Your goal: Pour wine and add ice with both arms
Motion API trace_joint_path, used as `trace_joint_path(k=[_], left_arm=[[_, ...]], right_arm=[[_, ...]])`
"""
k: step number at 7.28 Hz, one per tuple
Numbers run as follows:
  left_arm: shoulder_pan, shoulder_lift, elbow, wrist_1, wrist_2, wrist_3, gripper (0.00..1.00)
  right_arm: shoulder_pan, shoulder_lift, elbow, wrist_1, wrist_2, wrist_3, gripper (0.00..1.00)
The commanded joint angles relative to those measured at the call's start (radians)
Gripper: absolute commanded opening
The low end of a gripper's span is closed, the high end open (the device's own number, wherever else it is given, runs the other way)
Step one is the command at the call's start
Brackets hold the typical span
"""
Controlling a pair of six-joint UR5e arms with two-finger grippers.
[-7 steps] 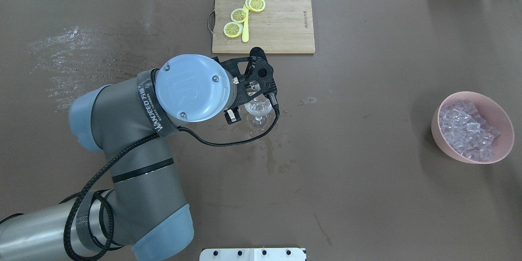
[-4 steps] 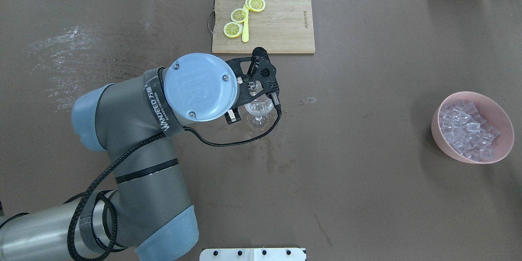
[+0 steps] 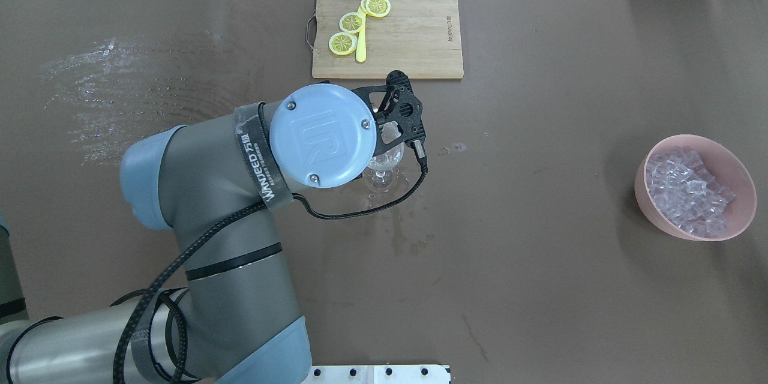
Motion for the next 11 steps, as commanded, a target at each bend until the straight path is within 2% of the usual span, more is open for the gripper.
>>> trace_joint_path(k=[1, 8, 11], left_arm=[[0.002, -0.019, 0.038, 0.011, 0.031, 0.000, 0.00], [0.008, -0.039, 0.043, 0.091, 0.096, 0.000, 0.00], [0.017, -0.103, 0.044, 0.206, 0.131, 0.000, 0.00]], right_arm=[[0.000, 0.000, -0.003, 0.000, 0.010, -0.002, 1.00], [0.000, 0.000, -0.005, 0.000, 0.010, 0.000, 1.00], [0.000, 0.000, -0.006, 0.000, 0.010, 0.000, 1.00]])
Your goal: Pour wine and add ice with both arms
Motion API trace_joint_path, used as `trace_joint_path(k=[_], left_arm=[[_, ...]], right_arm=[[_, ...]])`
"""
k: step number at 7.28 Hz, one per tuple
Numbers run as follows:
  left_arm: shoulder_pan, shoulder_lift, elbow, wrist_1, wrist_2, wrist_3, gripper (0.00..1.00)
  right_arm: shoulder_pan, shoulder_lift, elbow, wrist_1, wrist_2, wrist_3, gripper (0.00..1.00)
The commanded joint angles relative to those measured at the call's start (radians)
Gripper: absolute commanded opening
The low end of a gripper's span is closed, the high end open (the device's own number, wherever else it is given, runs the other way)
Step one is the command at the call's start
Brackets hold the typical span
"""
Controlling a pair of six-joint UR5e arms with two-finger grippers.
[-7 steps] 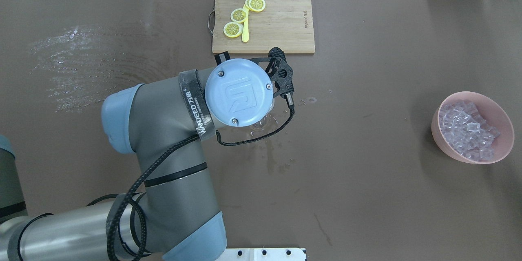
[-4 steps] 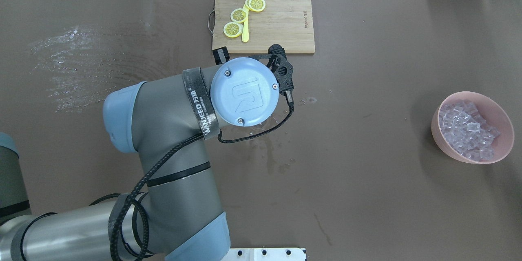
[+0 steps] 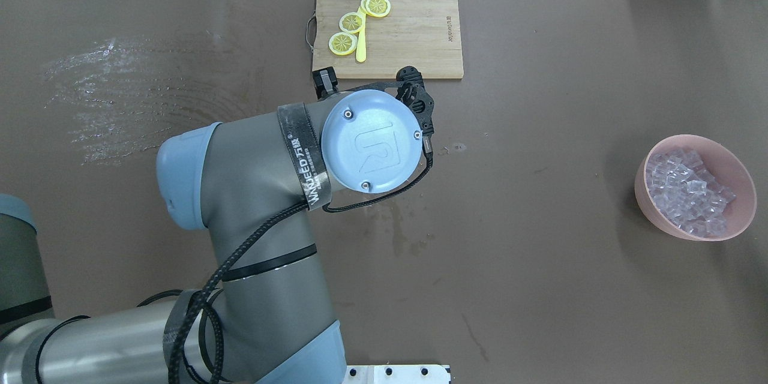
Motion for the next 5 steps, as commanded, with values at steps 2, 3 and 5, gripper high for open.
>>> trace_joint_path(k=[2, 3, 5], left_arm=[[0.009, -0.055, 0.001, 0.113, 0.027, 0.000, 0.00], [0.013, -0.057, 0.001, 0.137, 0.037, 0.000, 0.00], [0.033, -0.081, 0.008, 0.203, 0.079, 0.000, 0.00]], right_arm=[[0.000, 0.000, -0.004, 0.000, 0.002, 0.000, 1.00], [0.000, 0.000, -0.003, 0.000, 0.000, 0.000, 1.00], [0.000, 0.000, -0.006, 0.000, 0.002, 0.000, 1.00]])
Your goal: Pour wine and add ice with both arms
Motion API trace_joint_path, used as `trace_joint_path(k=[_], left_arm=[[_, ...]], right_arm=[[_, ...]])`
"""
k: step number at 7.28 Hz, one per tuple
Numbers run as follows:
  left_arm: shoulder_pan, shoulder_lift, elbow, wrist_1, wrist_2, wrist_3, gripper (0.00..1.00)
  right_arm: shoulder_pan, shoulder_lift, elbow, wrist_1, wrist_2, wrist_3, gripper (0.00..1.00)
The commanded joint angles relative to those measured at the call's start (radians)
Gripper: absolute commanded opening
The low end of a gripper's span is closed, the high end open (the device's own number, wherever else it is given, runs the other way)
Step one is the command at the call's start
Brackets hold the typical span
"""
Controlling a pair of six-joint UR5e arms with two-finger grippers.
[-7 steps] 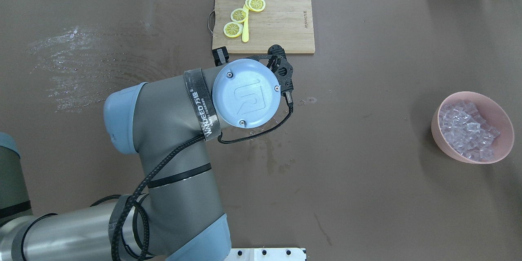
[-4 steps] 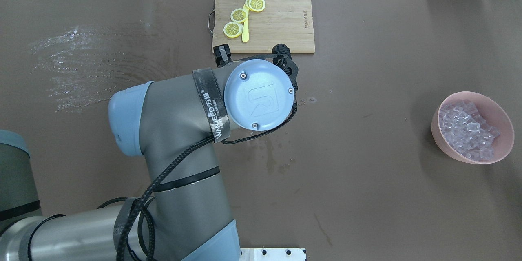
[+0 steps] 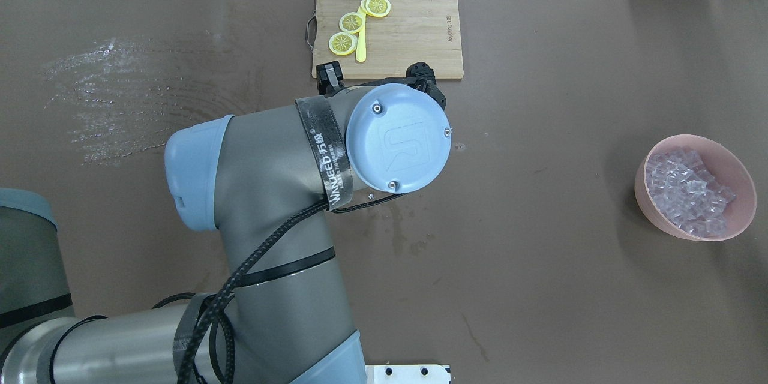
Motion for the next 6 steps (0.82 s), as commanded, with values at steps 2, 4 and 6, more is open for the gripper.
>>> trace_joint_path(k=[2, 4, 6], left_arm=[[0.017, -0.036, 0.013, 0.075, 0.037, 0.000, 0.00], [0.021, -0.047, 0.041, 0.074, 0.053, -0.003, 0.00], [0.026, -0.047, 0.030, 0.063, 0.047, -0.008, 0.00]], right_arm=[[0.000, 0.000, -0.001, 0.000, 0.000, 0.000, 1.00], [-0.002, 0.000, -0.003, 0.000, 0.000, 0.000, 1.00], [0.000, 0.000, -0.005, 0.000, 0.000, -0.001, 1.00]])
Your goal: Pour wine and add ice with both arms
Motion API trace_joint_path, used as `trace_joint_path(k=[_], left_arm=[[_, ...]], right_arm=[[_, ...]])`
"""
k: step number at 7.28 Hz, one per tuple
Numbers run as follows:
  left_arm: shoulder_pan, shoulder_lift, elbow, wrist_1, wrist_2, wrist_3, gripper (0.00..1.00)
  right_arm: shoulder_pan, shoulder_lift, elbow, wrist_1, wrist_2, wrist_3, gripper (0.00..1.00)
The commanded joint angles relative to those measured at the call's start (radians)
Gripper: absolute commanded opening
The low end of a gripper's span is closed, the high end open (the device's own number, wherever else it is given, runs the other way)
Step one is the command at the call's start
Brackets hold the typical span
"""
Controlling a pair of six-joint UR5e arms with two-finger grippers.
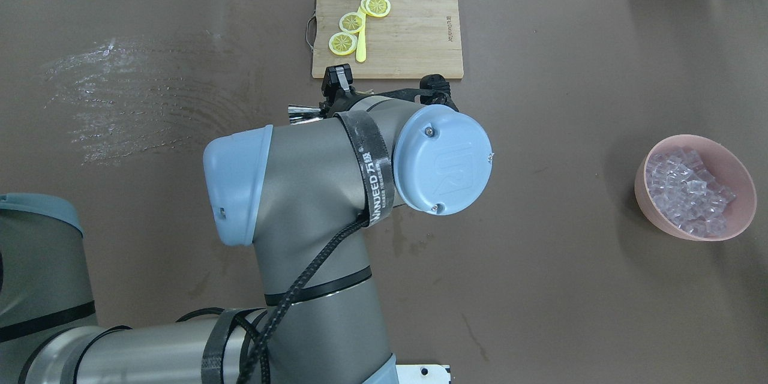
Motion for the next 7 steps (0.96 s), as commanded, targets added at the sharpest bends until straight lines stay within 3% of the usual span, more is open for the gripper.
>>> trace_joint_path(k=[1, 3, 5, 7], left_arm=[[0.002, 0.005, -0.024, -0.015, -0.006, -0.002, 0.00], [0.001, 0.034, -0.079, -0.101, -0.013, 0.005, 0.00], [-0.019, 0.039, -0.151, -0.126, -0.112, 0.005, 0.00], [-0.092, 0.122, -0.204, -0.271, -0.259, 0.001, 0.00]], right_arm=[[0.001, 0.000, 0.000, 0.000, 0.000, 0.000, 1.00], [0.001, 0.000, 0.002, 0.000, -0.002, 0.000, 1.00], [0.001, 0.001, 0.005, 0.000, -0.002, 0.000, 1.00], [0.001, 0.001, 0.005, 0.000, -0.002, 0.000, 1.00]])
